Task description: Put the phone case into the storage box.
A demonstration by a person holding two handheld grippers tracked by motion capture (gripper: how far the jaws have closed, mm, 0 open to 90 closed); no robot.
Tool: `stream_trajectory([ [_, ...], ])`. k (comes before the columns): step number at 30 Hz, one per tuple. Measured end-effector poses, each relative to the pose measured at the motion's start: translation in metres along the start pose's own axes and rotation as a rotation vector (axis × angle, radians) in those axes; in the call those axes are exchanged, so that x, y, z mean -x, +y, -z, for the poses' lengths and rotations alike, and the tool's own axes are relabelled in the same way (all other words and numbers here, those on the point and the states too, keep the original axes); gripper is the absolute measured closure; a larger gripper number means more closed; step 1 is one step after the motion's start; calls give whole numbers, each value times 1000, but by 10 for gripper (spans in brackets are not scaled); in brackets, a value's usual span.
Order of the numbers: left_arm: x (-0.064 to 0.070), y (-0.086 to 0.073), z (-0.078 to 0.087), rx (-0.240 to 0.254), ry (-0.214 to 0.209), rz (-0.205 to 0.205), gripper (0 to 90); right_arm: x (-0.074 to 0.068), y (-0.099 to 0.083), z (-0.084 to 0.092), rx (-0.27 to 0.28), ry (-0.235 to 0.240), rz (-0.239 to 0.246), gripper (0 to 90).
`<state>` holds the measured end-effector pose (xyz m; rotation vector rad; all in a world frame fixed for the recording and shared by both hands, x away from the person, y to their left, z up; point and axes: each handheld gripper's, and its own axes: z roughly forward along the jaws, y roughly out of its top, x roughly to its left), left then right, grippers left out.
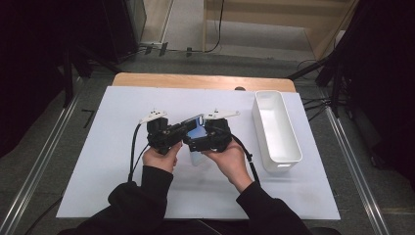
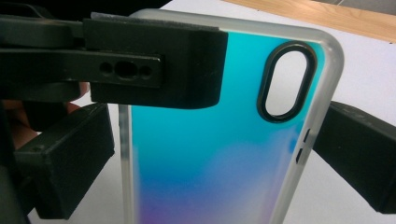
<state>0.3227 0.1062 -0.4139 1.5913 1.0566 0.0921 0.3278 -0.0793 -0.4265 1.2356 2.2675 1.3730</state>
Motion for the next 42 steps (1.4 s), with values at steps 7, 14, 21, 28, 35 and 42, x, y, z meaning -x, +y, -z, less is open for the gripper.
stream_trajectory([
  [7, 1, -1, -1, -2, -4, -1, 790, 2, 0, 4, 17, 10, -2, 124],
  [14, 0, -1, -1, -6, -12, 7, 788, 2, 1, 5, 12, 4, 0, 135],
  [21, 1, 1, 1, 5, 1, 2, 728, 2, 0, 4, -13, 3, 17, 137],
  [28, -2, 8, 3, -11, 8, 22, 625, 2, -3, 2, -34, 17, 33, 137],
  [35, -2, 17, 4, -53, -6, 24, 514, 4, -4, 5, -38, 51, 54, 138],
  [42, -7, 23, 6, -71, -23, 39, 449, 5, -5, 9, -49, 94, 92, 138],
])
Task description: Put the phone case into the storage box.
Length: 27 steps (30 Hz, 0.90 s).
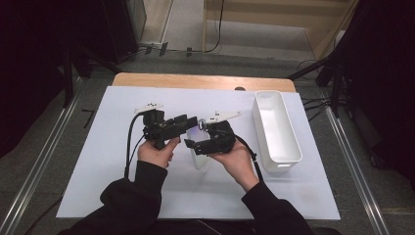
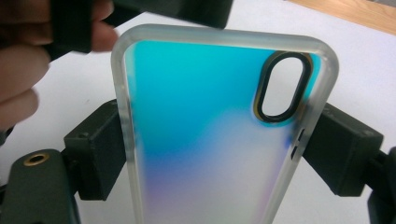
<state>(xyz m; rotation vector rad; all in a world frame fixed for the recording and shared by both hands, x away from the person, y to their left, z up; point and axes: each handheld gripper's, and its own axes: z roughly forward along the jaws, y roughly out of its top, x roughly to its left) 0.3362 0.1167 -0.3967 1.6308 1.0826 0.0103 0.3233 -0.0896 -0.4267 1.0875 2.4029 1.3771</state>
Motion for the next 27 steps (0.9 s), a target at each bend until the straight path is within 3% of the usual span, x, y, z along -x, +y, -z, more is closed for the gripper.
stream_trajectory([
  [2, -1, 1, 1, 8, 11, -13, 450, -1, -1, 3, -9, 21, 30, 138],
  [5, -5, 3, 3, 12, 7, 7, 448, -1, -1, 5, -15, 33, 46, 138],
  [15, -14, 7, 4, -32, -6, 16, 403, 4, -1, 17, -25, 141, 91, 138],
  [23, -22, 8, 2, -101, 0, 3, 366, 7, 1, 28, -70, 191, 129, 138],
  [27, -24, 7, 1, -139, -6, -11, 365, 10, 3, 34, -72, 190, 123, 138],
])
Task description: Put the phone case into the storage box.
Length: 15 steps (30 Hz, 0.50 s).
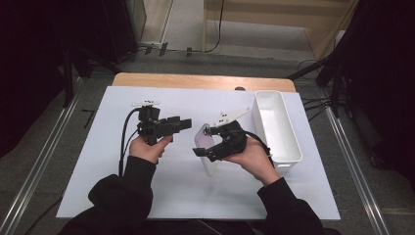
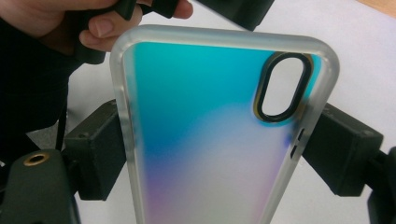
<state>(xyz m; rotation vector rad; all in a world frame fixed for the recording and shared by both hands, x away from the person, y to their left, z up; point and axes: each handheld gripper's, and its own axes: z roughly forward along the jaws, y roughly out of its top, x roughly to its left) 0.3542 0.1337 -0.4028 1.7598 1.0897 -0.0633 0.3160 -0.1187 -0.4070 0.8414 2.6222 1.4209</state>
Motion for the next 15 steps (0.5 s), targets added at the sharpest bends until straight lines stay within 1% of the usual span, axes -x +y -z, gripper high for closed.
stream_trajectory([
  [1, -1, 0, 0, -16, 0, -13, 359, 1, 0, 1, 2, 1, -2, 138],
  [2, -1, 0, 0, -20, 1, -6, 349, 1, 0, 3, -4, 0, 4, 138],
  [3, -2, 0, -1, -32, -5, -19, 348, 1, 0, 5, -8, -1, 6, 138],
  [4, -3, 0, -1, -45, -10, -16, 348, 2, 1, 7, -11, 2, 13, 139],
  [6, -4, -1, -1, -61, -17, -29, 348, 2, 1, 11, -15, 13, 18, 138],
  [8, -4, -1, -2, -82, -23, -32, 348, 1, 2, 14, -26, 22, 17, 139],
  [11, -4, -2, -2, -94, -27, -41, 348, 1, 4, 19, -33, 31, 18, 138],
  [13, -6, -1, -1, -105, -44, -39, 348, 1, 4, 22, -32, 34, 24, 138],
  [15, -8, -2, -2, -132, -72, -30, 348, 1, 4, 24, -32, 29, 27, 138],
])
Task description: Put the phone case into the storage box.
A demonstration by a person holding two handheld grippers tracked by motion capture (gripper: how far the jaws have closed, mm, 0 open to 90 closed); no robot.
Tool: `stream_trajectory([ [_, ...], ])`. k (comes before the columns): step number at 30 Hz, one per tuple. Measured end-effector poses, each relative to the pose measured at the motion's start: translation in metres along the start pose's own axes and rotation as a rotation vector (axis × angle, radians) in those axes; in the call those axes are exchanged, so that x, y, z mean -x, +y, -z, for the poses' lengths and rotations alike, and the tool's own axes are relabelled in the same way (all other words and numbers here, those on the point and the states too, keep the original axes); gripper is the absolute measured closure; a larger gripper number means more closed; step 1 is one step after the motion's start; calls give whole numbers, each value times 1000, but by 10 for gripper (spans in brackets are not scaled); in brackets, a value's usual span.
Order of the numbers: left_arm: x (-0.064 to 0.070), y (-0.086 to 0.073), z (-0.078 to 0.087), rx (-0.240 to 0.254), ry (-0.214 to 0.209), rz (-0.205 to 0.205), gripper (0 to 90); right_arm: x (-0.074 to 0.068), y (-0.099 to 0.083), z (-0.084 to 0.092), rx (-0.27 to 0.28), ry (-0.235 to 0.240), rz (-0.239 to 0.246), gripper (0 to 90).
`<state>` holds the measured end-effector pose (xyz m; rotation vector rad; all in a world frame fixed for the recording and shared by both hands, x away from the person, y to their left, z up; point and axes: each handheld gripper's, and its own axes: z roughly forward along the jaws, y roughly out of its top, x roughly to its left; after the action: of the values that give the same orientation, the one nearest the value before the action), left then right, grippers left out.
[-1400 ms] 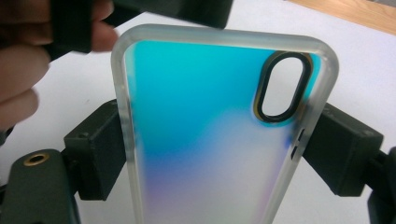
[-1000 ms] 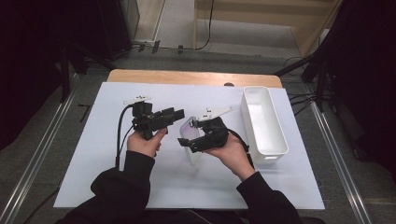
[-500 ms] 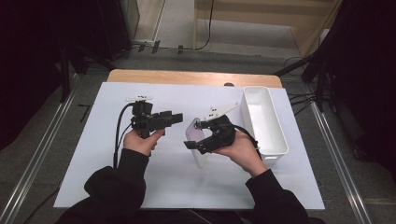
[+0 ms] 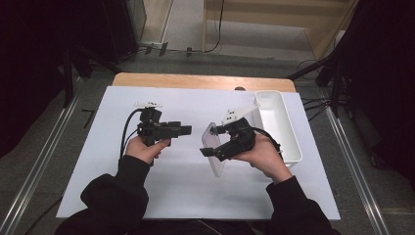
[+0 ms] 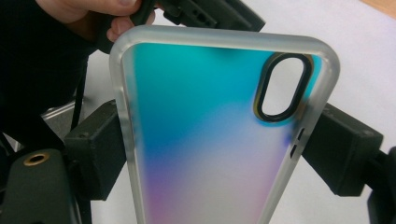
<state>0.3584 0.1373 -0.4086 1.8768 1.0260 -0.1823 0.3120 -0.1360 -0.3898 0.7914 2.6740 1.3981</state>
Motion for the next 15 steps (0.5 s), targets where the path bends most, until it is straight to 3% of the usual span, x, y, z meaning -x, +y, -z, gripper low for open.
stream_trajectory([
  [1, 0, 0, 0, -9, -1, 4, 348, 0, 0, 1, 1, -4, 3, 138],
  [12, 3, -8, -1, -95, 5, -123, 348, -1, 2, 17, -37, 8, -3, 139],
  [15, 2, -11, 0, -110, -5, -132, 347, -2, 3, 21, -38, 14, -9, 138],
])
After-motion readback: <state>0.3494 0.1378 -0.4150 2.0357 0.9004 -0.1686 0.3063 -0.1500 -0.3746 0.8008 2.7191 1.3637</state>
